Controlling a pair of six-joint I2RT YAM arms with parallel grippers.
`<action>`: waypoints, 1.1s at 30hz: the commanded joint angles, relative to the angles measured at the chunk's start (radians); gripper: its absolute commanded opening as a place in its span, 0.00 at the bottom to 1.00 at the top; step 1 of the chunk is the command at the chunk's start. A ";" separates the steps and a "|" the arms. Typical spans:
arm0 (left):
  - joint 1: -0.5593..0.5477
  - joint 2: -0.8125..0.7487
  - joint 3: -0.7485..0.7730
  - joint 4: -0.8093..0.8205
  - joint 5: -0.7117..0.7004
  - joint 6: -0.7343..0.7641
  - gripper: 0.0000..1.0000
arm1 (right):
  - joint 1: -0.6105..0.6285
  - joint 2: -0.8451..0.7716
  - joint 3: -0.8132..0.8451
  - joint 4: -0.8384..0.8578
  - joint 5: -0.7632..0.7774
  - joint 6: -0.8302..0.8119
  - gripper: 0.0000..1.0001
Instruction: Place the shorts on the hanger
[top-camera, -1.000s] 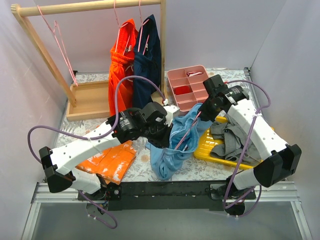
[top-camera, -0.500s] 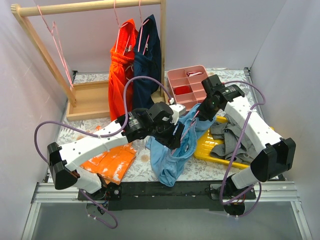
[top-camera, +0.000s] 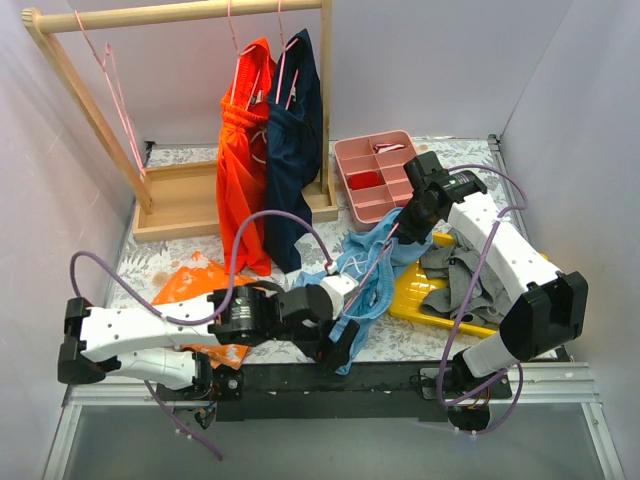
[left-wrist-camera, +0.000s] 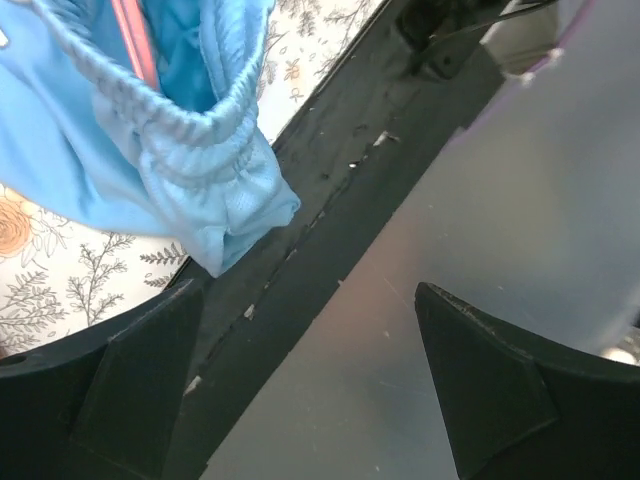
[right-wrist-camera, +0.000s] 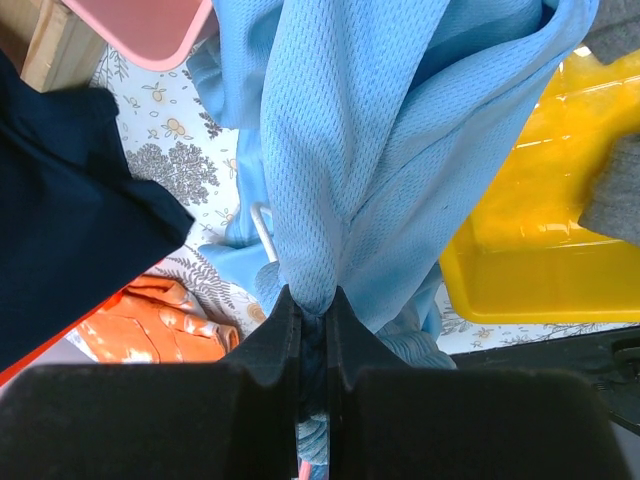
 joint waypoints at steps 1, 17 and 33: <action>-0.053 0.037 -0.029 0.026 -0.297 -0.129 0.86 | -0.002 0.002 0.048 0.002 -0.040 0.004 0.01; -0.057 0.098 -0.153 0.376 -0.566 0.049 0.71 | -0.003 -0.024 0.070 -0.033 -0.105 0.006 0.01; 0.001 0.046 -0.265 0.627 -0.456 0.163 0.00 | -0.002 -0.075 0.044 0.011 -0.157 -0.023 0.01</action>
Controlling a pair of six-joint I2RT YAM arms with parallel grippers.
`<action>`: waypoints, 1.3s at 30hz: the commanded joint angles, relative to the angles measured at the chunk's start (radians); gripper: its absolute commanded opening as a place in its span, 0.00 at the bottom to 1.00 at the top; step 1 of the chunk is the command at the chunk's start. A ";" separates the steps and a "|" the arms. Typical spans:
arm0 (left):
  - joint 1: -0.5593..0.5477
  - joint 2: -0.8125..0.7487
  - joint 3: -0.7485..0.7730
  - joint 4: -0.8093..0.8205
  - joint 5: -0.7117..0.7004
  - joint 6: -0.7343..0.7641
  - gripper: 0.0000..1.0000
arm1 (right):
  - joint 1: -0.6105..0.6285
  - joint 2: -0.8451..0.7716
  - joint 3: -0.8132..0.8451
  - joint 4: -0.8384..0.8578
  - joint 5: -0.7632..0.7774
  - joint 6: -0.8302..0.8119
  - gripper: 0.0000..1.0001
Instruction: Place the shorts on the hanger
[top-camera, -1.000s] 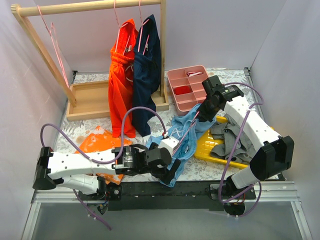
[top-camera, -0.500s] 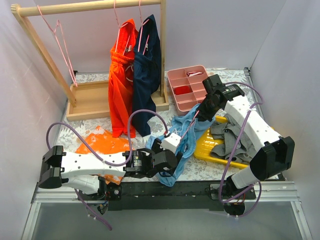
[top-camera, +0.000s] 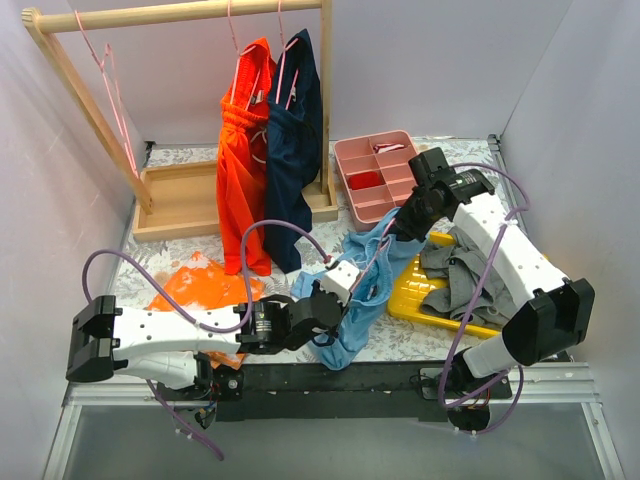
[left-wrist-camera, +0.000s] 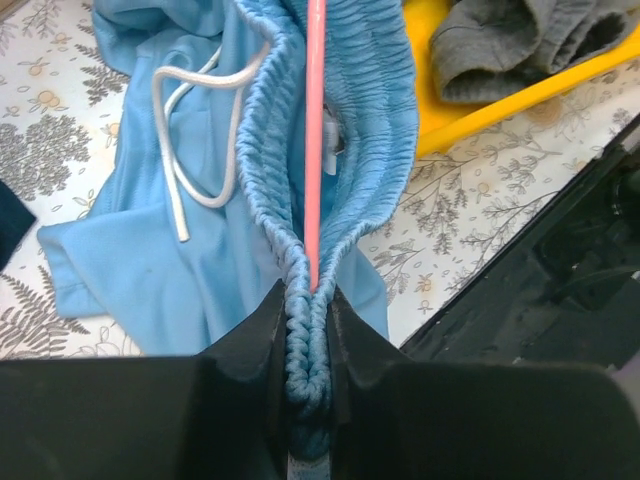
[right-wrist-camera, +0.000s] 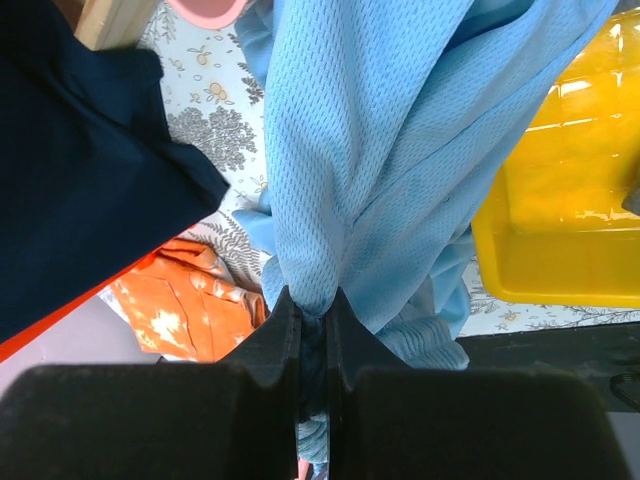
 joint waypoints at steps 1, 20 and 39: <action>0.008 -0.030 -0.005 0.078 0.014 0.022 0.00 | 0.000 -0.060 0.017 0.023 -0.080 -0.034 0.01; 0.018 -0.312 0.156 -0.323 0.092 -0.129 0.00 | 0.000 -0.266 0.096 0.397 -0.054 -0.427 0.89; 0.018 -0.289 0.621 -0.790 0.079 -0.123 0.00 | 0.035 -0.444 -0.150 0.766 -0.327 -0.745 0.79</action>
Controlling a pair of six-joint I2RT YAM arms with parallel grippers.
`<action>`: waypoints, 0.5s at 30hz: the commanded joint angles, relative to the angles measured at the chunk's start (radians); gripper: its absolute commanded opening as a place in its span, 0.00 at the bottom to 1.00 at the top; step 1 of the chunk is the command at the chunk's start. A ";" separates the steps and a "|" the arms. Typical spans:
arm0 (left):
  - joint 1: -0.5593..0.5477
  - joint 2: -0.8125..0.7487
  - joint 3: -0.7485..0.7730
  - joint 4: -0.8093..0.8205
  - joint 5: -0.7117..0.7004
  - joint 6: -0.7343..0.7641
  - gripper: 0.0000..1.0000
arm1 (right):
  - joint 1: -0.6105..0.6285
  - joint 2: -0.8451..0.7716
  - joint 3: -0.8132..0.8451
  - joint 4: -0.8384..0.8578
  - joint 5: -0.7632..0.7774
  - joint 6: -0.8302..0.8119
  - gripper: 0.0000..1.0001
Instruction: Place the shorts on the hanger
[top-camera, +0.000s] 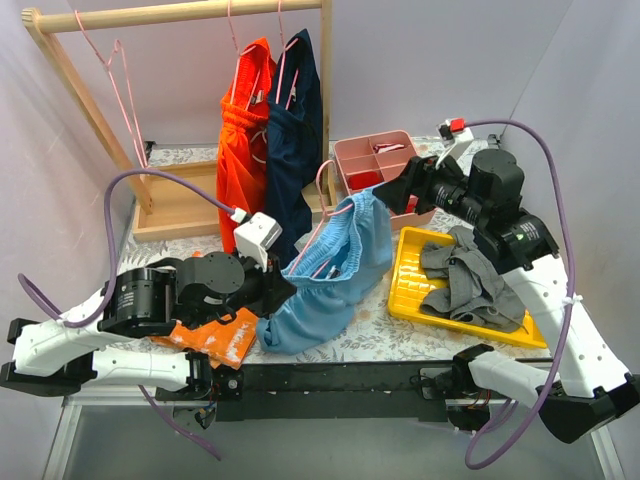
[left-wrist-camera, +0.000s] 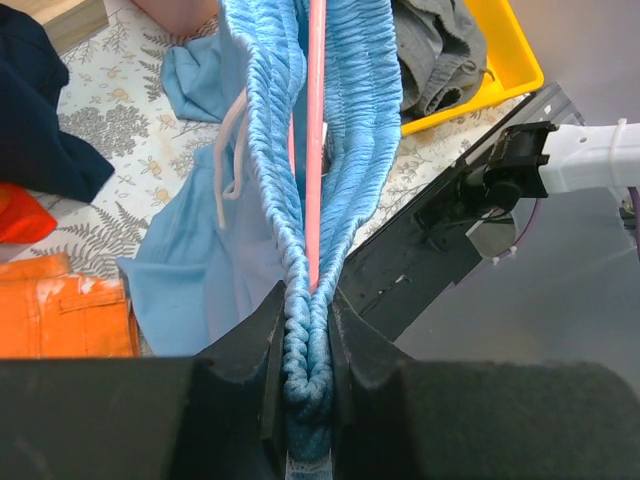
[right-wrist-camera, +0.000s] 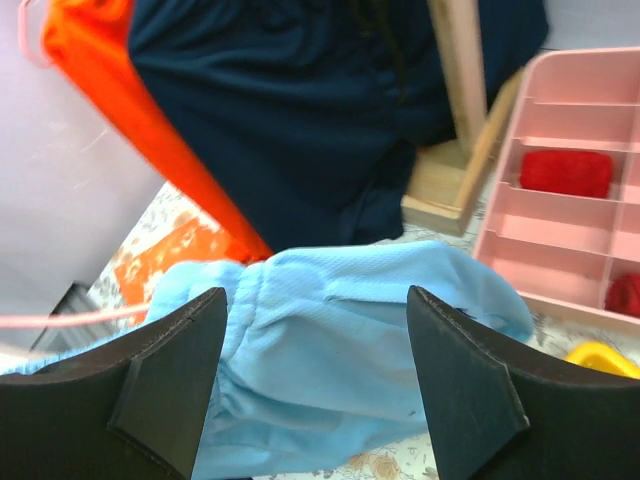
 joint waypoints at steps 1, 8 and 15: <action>0.003 0.001 0.082 -0.053 -0.025 0.016 0.00 | 0.045 -0.036 -0.065 0.167 -0.114 -0.056 0.76; 0.003 0.023 0.151 -0.101 -0.051 0.019 0.00 | 0.114 -0.050 -0.140 0.245 -0.142 -0.034 0.67; 0.001 0.021 0.150 -0.088 -0.045 0.031 0.00 | 0.188 -0.028 -0.148 0.220 -0.038 -0.034 0.56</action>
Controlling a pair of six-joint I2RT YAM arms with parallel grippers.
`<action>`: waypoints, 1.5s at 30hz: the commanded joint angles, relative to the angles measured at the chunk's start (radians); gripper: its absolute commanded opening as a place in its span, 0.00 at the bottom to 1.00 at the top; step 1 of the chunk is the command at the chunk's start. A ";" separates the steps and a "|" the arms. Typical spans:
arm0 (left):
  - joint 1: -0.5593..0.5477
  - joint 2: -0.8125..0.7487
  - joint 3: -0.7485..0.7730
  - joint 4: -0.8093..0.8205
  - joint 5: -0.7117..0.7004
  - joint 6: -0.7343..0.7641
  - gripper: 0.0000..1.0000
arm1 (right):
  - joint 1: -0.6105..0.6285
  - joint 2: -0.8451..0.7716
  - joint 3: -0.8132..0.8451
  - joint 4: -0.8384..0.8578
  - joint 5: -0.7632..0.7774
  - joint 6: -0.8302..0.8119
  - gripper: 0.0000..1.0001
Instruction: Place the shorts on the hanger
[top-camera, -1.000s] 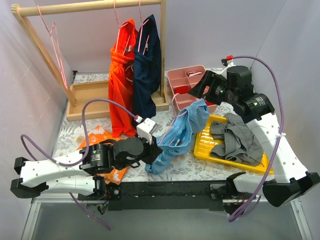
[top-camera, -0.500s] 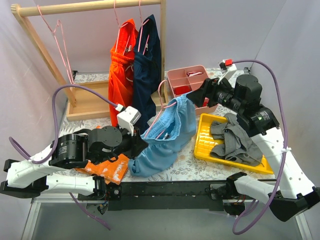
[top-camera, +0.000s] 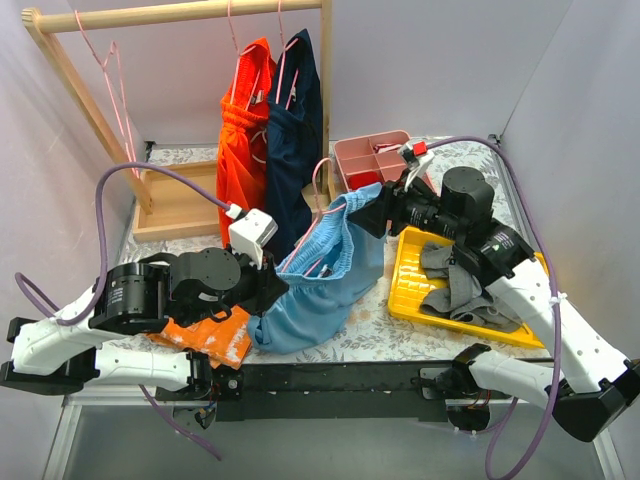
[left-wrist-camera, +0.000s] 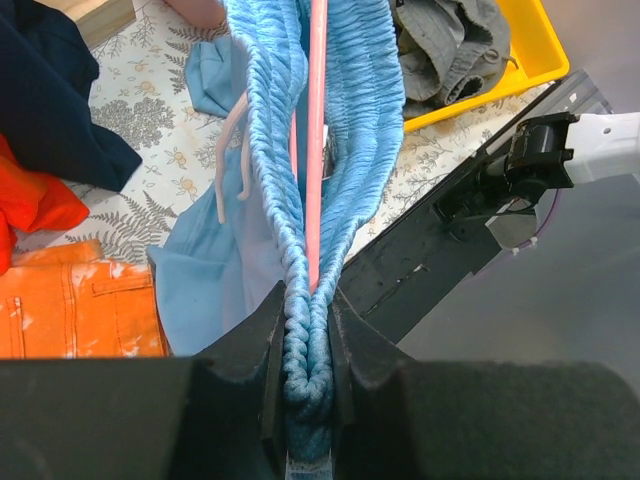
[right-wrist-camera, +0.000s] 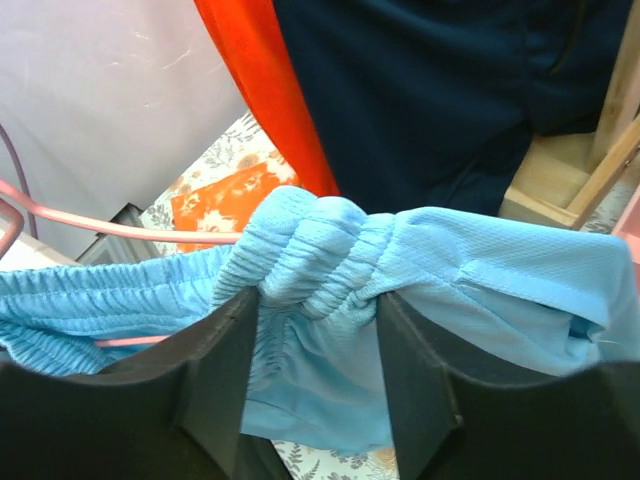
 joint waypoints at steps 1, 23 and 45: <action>0.001 -0.012 0.048 0.039 -0.027 0.020 0.00 | 0.018 -0.006 0.001 0.062 0.064 -0.001 0.50; 0.003 -0.039 0.263 -0.113 -0.076 0.048 0.00 | 0.018 0.014 0.222 -0.111 0.440 -0.036 0.79; 0.009 -0.123 0.565 -0.177 0.048 0.217 0.00 | -0.114 0.366 0.168 0.267 0.230 0.201 0.85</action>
